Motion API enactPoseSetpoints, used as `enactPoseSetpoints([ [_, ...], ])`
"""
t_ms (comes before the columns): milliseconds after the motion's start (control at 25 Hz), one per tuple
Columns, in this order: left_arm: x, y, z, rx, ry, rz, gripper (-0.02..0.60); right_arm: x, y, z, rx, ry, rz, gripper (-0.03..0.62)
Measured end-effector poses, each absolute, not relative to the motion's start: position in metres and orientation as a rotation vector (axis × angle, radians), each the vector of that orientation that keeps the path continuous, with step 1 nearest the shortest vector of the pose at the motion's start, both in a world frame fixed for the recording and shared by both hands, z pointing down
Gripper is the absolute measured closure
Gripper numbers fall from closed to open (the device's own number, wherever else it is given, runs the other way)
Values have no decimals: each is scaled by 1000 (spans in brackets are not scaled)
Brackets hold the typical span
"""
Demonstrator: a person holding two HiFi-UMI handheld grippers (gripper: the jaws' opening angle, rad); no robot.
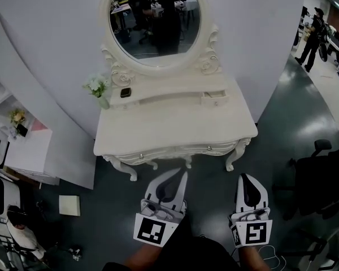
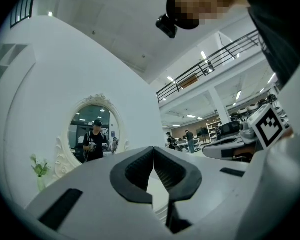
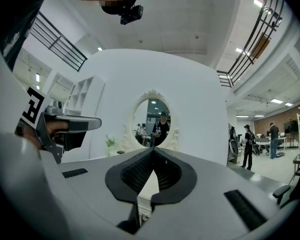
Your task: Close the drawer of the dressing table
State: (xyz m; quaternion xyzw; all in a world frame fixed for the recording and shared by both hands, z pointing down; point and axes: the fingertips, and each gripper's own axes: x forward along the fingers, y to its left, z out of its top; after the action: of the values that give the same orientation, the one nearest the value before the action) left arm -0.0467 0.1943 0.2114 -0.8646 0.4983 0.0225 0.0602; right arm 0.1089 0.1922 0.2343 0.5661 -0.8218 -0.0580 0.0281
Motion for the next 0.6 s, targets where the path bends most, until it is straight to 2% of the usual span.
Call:
enactPoseSetpoints([
  [600,-59,119,207,-2650,1432,56,577,94,123,230,1810,-2508,-176,595],
])
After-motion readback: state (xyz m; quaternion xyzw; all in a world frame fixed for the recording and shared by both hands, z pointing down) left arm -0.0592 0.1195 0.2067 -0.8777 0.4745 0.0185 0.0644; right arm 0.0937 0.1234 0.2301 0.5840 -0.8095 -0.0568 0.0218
